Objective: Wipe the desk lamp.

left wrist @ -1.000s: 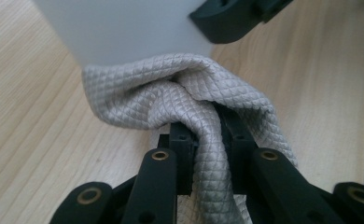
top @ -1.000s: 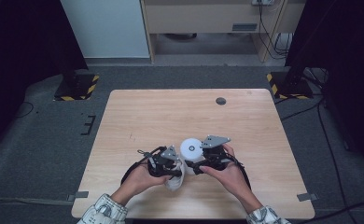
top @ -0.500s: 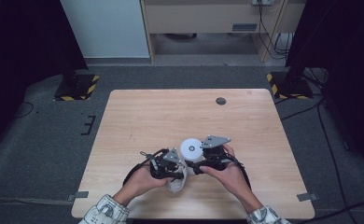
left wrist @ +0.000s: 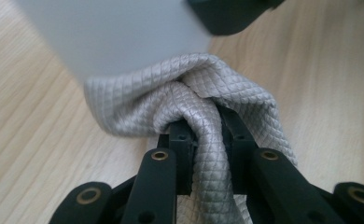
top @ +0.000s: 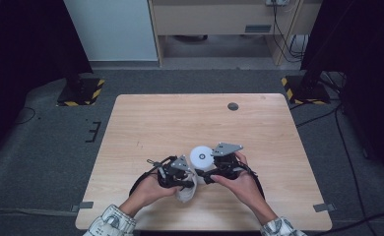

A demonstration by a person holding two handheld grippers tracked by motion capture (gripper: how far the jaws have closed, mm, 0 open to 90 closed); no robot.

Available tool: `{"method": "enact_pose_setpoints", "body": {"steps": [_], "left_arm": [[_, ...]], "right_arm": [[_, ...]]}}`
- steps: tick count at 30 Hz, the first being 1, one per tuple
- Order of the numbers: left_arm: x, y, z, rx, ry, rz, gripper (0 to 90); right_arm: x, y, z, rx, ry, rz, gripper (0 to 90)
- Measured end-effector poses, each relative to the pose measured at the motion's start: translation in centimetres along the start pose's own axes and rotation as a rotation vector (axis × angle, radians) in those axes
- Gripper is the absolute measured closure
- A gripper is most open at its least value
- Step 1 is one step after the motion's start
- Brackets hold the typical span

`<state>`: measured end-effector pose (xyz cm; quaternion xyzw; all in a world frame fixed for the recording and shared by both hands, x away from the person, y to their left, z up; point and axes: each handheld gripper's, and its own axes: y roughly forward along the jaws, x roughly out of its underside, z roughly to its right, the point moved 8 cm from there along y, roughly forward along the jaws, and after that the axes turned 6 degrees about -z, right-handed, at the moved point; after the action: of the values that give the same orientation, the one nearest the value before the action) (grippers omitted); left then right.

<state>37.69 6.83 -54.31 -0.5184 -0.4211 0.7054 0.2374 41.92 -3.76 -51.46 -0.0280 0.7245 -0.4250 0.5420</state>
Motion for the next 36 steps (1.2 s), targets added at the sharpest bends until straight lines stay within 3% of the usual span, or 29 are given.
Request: {"method": "enact_pose_setpoints", "body": {"steps": [5, 9, 13, 18, 23, 30, 36], "left_arm": [[-1.1, 0.8, 1.5, 0.048, 0.005, 0.042, 76.8], [-1.1, 1.3, 1.7, 0.045, 0.015, 0.021, 76.8], [-0.4, 0.8, 1.0, 0.057, -0.009, 0.024, 76.7], [0.6, -0.7, -1.0, 0.022, -0.084, 0.043, 76.7], [0.7, -1.2, -2.1, 0.002, -0.121, 0.063, 76.7], [-0.4, -0.2, -0.3, 0.017, -0.064, 0.050, 76.7], [-1.3, 0.2, 1.0, 0.049, -0.044, 0.075, 76.7]], "right_arm": [[0.0, 0.0, 0.0, -0.001, -0.005, 0.003, 9.1], [0.0, 0.0, 0.0, 0.000, -0.004, 0.002, 9.2], [0.0, 0.0, -0.1, -0.001, -0.003, 0.000, 9.2], [0.0, 0.0, -0.1, -0.004, -0.003, -0.002, 9.2], [0.0, 0.0, 0.0, -0.003, -0.003, -0.001, 9.3], [0.0, 0.0, 0.2, -0.001, -0.001, -0.003, 9.2], [0.0, 0.0, 0.1, -0.001, 0.001, -0.002, 9.2]]}}
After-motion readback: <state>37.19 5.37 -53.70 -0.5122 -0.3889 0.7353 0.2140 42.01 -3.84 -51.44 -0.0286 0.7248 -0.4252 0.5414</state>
